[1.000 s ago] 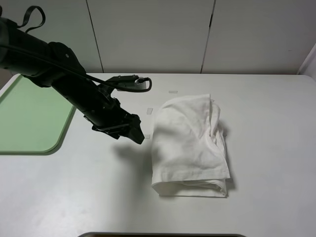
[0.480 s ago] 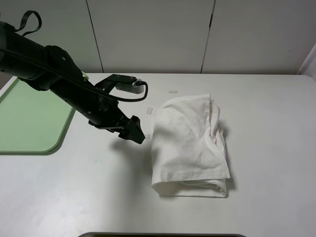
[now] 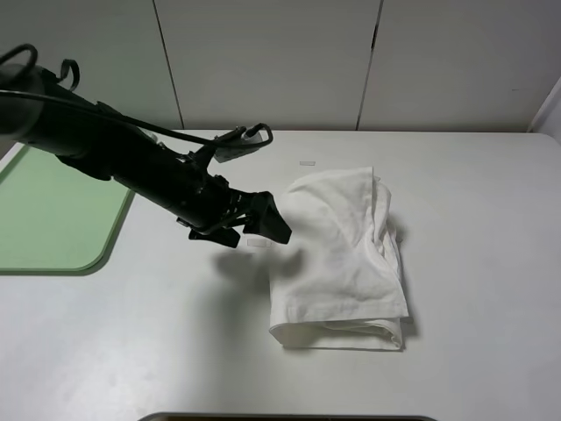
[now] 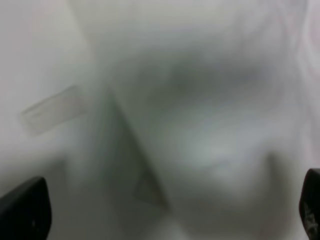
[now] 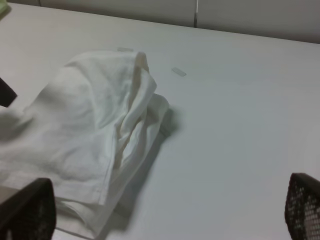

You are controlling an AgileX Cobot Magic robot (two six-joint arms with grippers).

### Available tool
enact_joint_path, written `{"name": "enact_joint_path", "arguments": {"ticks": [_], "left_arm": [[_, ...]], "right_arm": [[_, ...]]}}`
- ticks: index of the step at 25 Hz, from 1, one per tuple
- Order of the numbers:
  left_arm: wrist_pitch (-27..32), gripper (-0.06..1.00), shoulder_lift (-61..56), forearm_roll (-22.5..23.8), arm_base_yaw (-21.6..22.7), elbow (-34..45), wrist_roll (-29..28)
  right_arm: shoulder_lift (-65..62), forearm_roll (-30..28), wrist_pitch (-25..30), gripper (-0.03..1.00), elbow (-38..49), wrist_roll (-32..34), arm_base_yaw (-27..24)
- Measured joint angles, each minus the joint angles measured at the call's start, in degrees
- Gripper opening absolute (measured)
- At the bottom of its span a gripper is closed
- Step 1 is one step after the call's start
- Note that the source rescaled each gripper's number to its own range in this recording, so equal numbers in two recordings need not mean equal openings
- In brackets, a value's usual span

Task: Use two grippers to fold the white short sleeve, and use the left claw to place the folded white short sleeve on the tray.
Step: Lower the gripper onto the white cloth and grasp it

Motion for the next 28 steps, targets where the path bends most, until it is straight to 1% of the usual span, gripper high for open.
{"name": "enact_joint_path", "arguments": {"ticks": [1,2,4,6,7,8,9,10,11,12,13,16,18,20,25,28], "left_arm": [[0.8,1.00,1.1,-3.3,0.0,0.0,2.3],[2.4,1.00,3.2,-9.7,0.0,0.0,7.1],[3.3,1.00,5.2,-15.0,0.0,0.0,10.6],[3.3,1.00,7.0,-18.8,0.0,0.0,12.5],[3.3,1.00,7.0,-18.8,0.0,0.0,12.5],[3.3,1.00,8.3,-21.5,0.0,0.0,14.1],[3.6,1.00,9.9,-25.8,0.0,0.0,17.0],[3.9,1.00,10.3,-26.6,0.1,0.0,17.6],[4.6,1.00,11.0,-28.8,0.1,-0.1,19.4],[4.6,1.00,11.0,-28.8,0.1,-0.1,19.4],[5.0,1.00,11.3,-30.1,0.1,-0.1,20.1],[7.7,0.98,13.3,-36.2,0.0,-0.2,23.3],[8.7,0.94,14.1,-37.0,-0.6,-0.6,24.2],[9.8,0.85,15.4,-37.3,-1.2,-1.5,24.7],[9.3,0.61,17.5,-37.2,-3.1,-3.7,24.8],[7.2,0.41,17.8,-36.8,-4.0,-4.5,24.8]], "right_arm": [[0.0,0.0,0.0,1.00,0.0,0.0,0.0],[0.0,0.0,0.0,1.00,0.0,0.0,0.0],[0.0,0.0,0.0,1.00,0.0,0.0,0.0],[0.0,0.0,0.0,1.00,0.0,0.0,0.0],[0.0,0.0,0.0,1.00,0.0,0.0,0.0],[0.0,0.0,0.0,1.00,0.0,0.0,0.0],[0.0,0.0,0.0,1.00,0.0,0.0,0.0],[0.0,0.0,0.0,1.00,0.0,0.0,0.0],[0.0,0.0,0.0,1.00,0.0,0.0,0.0],[0.0,0.0,0.0,1.00,0.0,0.0,0.0],[0.0,0.0,0.0,1.00,0.0,0.0,0.0],[0.0,0.0,0.0,1.00,0.0,0.0,0.0],[0.0,0.0,0.0,1.00,0.0,0.0,0.0],[0.0,0.0,0.0,1.00,0.0,0.0,0.0],[0.0,0.0,0.0,1.00,0.0,0.0,0.0],[0.0,0.0,0.0,1.00,0.0,0.0,0.0]]}}
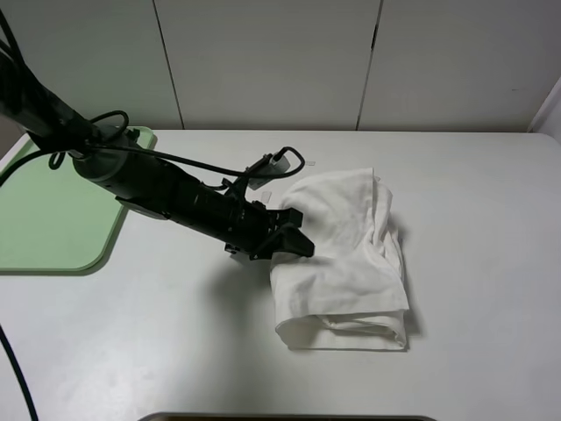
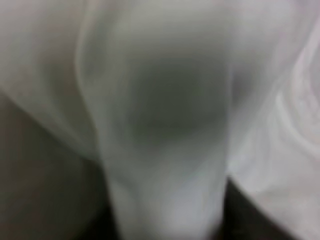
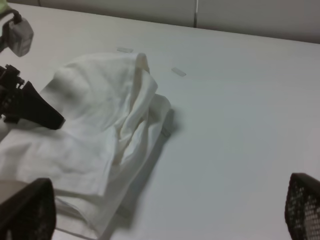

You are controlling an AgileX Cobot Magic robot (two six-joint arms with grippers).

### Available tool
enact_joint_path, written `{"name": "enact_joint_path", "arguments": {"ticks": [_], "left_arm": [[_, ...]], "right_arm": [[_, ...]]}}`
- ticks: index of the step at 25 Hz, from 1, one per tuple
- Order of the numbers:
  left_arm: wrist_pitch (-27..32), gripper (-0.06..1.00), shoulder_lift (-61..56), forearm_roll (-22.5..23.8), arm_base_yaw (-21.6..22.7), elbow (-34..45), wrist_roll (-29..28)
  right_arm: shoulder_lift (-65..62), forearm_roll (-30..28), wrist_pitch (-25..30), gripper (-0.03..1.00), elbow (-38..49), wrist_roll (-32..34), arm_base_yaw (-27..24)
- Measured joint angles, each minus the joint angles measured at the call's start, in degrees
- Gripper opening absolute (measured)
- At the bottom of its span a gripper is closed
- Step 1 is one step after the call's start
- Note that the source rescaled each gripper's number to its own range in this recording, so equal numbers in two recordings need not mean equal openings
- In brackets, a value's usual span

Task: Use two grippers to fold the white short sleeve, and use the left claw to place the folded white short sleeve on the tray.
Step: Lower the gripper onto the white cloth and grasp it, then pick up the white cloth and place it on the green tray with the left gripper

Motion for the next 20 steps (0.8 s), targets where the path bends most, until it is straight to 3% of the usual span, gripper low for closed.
{"name": "enact_joint_path", "arguments": {"ticks": [6,10,12,15,16,19,20], "left_arm": [[-0.5,0.11,-0.1,2.5,0.0,-1.2,0.0],[-3.4,0.09,-1.9,9.8,-0.1,-2.6,-0.1],[-6.8,0.09,-5.1,19.8,-0.1,-3.5,-0.9],[-10.8,0.09,-11.3,38.4,1.5,-3.8,-8.5],[-10.8,0.09,-11.3,38.4,1.5,-3.8,-8.5],[-11.3,0.09,-15.3,52.0,3.9,-3.8,-17.0],[-11.2,0.09,-17.8,61.8,6.7,-3.8,-21.4]], "right_arm": [[0.0,0.0,0.0,1.00,0.0,0.0,0.0],[0.0,0.0,0.0,1.00,0.0,0.0,0.0],[0.0,0.0,0.0,1.00,0.0,0.0,0.0],[0.0,0.0,0.0,1.00,0.0,0.0,0.0],[0.0,0.0,0.0,1.00,0.0,0.0,0.0],[0.0,0.0,0.0,1.00,0.0,0.0,0.0],[0.0,0.0,0.0,1.00,0.0,0.0,0.0]]}}
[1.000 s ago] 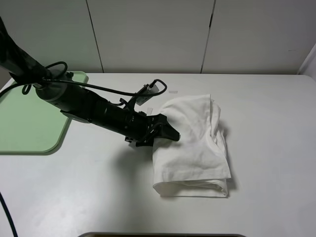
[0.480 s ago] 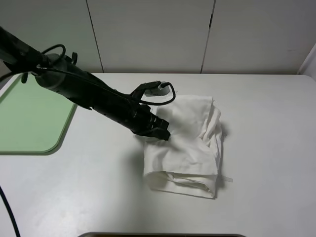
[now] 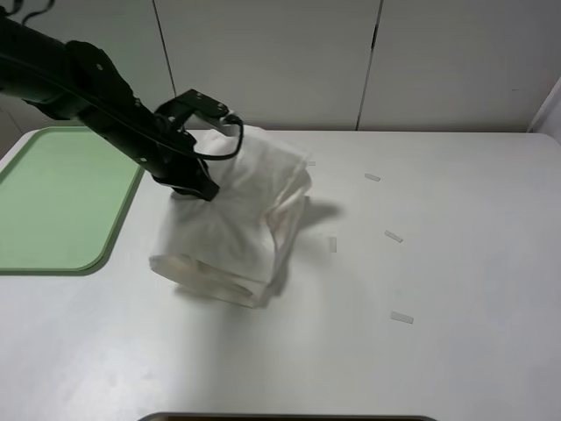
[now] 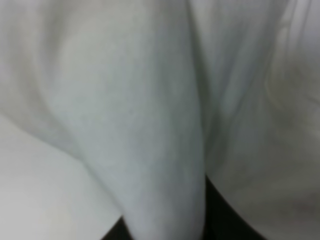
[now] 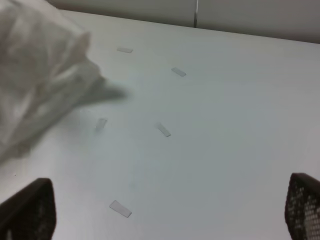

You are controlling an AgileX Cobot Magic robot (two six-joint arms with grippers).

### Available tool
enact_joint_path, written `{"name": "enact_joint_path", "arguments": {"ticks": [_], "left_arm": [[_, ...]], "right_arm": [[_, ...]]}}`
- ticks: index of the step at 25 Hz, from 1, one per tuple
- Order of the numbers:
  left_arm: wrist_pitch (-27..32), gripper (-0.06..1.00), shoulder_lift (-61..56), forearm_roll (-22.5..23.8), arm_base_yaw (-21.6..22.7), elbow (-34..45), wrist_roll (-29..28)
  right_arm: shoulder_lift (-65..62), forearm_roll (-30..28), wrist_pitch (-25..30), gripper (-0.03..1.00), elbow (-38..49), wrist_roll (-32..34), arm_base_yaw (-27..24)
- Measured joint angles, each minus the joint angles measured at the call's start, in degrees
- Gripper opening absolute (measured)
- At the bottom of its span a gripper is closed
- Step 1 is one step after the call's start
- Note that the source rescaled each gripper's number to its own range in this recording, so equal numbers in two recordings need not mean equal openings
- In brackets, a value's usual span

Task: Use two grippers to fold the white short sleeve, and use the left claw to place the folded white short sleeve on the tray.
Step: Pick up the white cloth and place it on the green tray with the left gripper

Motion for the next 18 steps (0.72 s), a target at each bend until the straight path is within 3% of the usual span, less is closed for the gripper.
{"name": "enact_joint_path", "arguments": {"ticks": [1,2,3,6,8,10,13,18], "left_arm": [[0.1,0.09,-1.1,5.6,2.2,0.0,-4.5],[0.1,0.09,-1.1,5.6,2.2,0.0,-4.5],[0.1,0.09,-1.5,9.8,4.9,0.0,-6.7],[0.0,0.09,-1.6,13.2,6.7,-0.1,-7.7],[-1.5,0.09,-1.6,23.6,13.3,-0.1,-8.6],[-3.4,0.09,-1.6,27.7,15.8,-0.1,-8.6],[-6.7,0.09,-1.6,31.4,19.8,-0.1,-8.6],[-8.9,0.09,-1.6,32.6,24.1,-0.1,-8.6]], "right_arm": [[0.0,0.0,0.0,1.00,0.0,0.0,0.0],[0.0,0.0,0.0,1.00,0.0,0.0,0.0],[0.0,0.0,0.0,1.00,0.0,0.0,0.0],[0.0,0.0,0.0,1.00,0.0,0.0,0.0],[0.0,0.0,0.0,1.00,0.0,0.0,0.0],[0.0,0.0,0.0,1.00,0.0,0.0,0.0],[0.0,0.0,0.0,1.00,0.0,0.0,0.0],[0.0,0.0,0.0,1.00,0.0,0.0,0.0]]}}
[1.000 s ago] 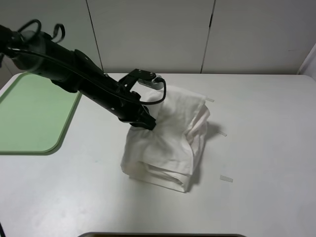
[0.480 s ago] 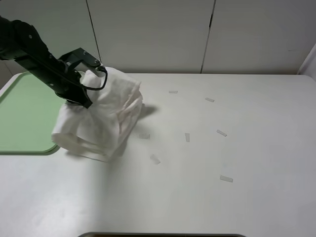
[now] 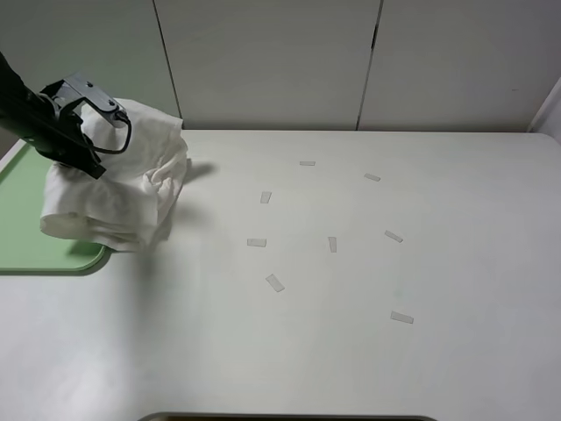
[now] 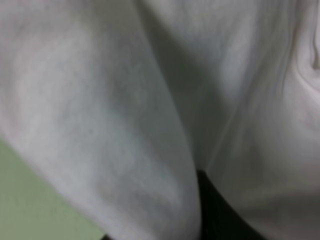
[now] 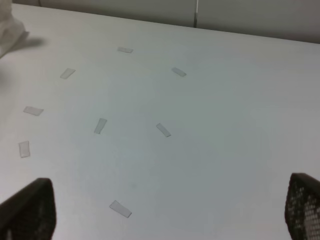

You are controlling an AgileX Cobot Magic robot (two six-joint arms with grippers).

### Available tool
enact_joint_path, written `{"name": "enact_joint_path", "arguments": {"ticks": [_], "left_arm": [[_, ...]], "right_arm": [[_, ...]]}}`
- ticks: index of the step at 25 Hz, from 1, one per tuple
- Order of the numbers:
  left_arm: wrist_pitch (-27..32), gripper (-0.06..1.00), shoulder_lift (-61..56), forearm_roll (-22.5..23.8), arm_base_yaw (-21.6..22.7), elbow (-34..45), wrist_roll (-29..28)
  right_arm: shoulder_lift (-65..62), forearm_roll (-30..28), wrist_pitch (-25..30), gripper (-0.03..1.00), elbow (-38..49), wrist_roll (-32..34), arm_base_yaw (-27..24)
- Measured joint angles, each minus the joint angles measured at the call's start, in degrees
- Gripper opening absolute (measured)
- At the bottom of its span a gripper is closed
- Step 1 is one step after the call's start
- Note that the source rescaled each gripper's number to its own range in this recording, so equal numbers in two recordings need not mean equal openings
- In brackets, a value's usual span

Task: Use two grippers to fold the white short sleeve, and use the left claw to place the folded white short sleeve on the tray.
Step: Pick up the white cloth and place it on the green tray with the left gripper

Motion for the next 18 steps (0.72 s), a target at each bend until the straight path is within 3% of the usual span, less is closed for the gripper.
{"name": "enact_joint_path", "arguments": {"ticks": [11,18], "left_arm": [[2.5,0.09,0.0,5.4,5.4,-1.0,-0.1],[3.3,0.09,0.0,6.4,8.3,-4.2,0.1]], "right_arm": [[0.0,0.0,0.0,1.00,0.0,0.0,0.0],[0.0,0.0,0.0,1.00,0.0,0.0,0.0]]}}
